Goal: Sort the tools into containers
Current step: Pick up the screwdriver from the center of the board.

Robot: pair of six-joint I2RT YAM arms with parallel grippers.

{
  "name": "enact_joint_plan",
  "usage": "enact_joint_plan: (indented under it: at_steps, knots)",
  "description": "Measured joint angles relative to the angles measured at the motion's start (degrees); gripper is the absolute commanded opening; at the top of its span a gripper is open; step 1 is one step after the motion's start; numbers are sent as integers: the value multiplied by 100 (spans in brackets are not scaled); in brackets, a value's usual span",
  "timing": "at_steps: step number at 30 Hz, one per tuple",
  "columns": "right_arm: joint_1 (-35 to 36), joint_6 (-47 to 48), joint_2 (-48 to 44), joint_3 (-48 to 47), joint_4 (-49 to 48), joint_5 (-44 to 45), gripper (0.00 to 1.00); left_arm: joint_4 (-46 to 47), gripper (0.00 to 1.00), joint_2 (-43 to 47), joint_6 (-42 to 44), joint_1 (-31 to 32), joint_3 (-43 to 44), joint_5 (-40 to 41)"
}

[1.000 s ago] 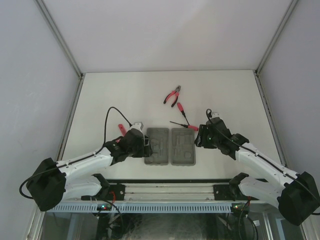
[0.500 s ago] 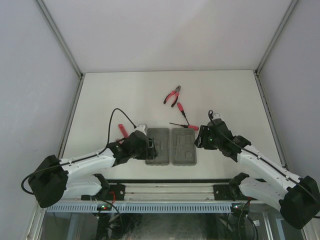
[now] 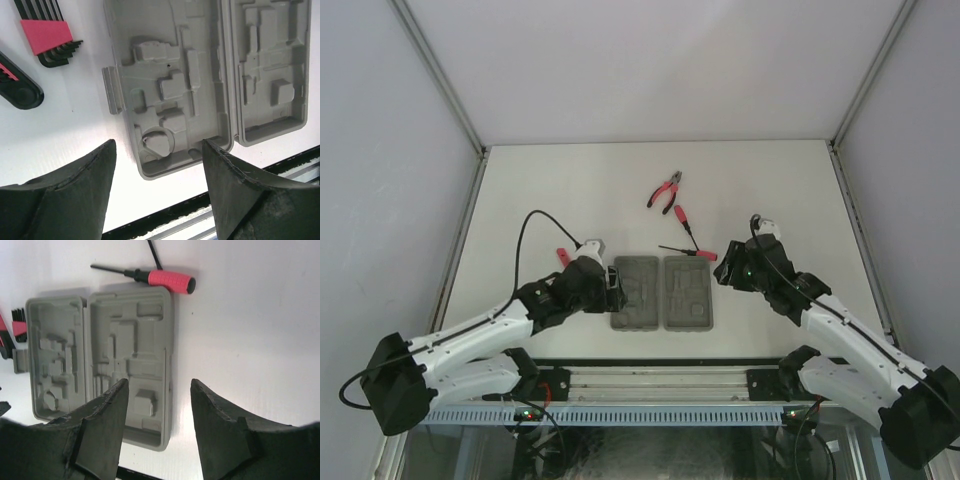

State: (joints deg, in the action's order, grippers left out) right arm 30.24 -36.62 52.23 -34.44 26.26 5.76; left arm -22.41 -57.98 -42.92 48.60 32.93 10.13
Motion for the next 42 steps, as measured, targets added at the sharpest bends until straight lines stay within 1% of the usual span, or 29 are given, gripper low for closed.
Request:
enact_joint_plan:
  at_steps: [8, 14, 18, 22, 30, 33, 37, 42]
  knots:
    - [-306, 52, 0, 0, -424, 13, 55, -369, 74, 260, 149, -175, 372, 177]
    - [-850, 393, 212, -13, -503, -476, 54, -629, 76, 610, 254, -332, 575, 341]
    - [-1088, 756, 579, -101, -501, -914, 54, -782, 76, 688, 367, -404, 739, 448]
    - [-1104, 1126, 1062, -435, -339, -1062, 53, -903, 76, 758, 514, -448, 835, 544]
    - [-1104, 1895, 2229, -1532, -24, -955, 52, -1246, 77, 1010, 841, -831, 1180, 514]
    - [-1104, 2188, 2487, -1709, 57, -824, 53, -1443, 77, 1123, 1023, -1003, 1366, 487]
    - [-1104, 2538, 2726, -1781, 131, -730, 51, -1655, 77, 1213, 1303, -1158, 1569, 487]
    - [-1058, 2997, 3366, -2227, 426, -726, 51, -1797, 77, 1224, 1561, -1272, 1593, 496]
